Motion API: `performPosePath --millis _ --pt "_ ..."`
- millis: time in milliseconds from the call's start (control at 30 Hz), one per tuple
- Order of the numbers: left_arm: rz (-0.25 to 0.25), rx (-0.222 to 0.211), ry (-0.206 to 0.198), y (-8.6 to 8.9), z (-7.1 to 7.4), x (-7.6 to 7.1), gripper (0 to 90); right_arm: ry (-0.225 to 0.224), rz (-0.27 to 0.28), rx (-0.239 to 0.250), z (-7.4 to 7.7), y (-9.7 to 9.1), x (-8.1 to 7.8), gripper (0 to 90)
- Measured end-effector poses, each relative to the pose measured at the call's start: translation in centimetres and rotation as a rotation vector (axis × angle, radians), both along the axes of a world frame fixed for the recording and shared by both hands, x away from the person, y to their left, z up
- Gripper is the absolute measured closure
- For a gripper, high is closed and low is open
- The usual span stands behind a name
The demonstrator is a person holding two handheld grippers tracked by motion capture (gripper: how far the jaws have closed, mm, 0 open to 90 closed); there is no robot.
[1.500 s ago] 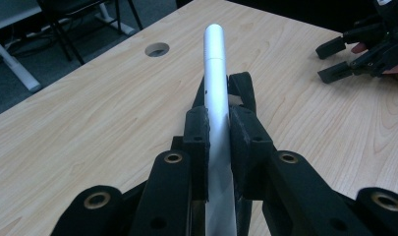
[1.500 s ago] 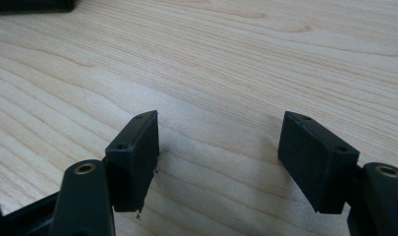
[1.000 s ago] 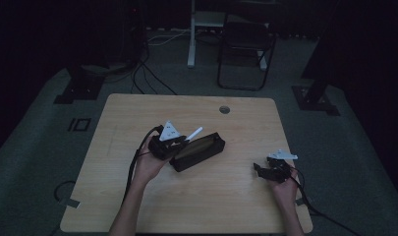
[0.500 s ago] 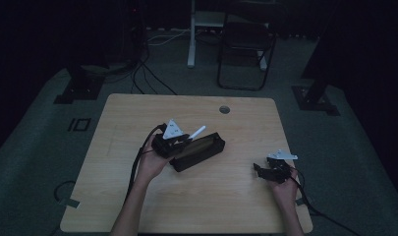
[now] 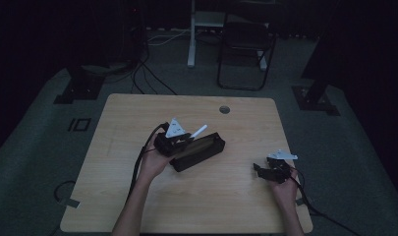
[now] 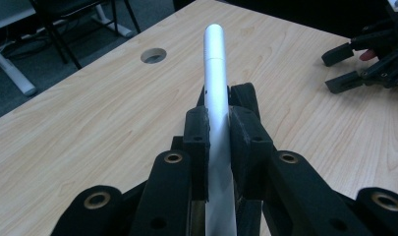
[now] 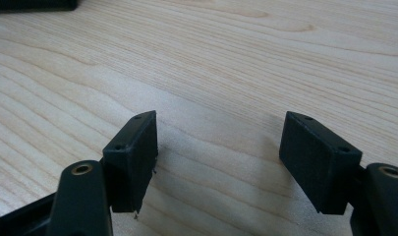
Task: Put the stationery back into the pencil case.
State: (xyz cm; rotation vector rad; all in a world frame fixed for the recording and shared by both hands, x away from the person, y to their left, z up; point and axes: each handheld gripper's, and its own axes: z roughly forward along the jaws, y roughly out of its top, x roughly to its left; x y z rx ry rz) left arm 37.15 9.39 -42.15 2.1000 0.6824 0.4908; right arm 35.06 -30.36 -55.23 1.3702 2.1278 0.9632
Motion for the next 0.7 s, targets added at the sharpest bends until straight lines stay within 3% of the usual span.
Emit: performPosePath --millis 700 --pt "-0.003 0.0 0.001 -0.91 -0.42 0.81 78.8 0.001 0.003 0.001 0.0 0.04 0.06 30.2"
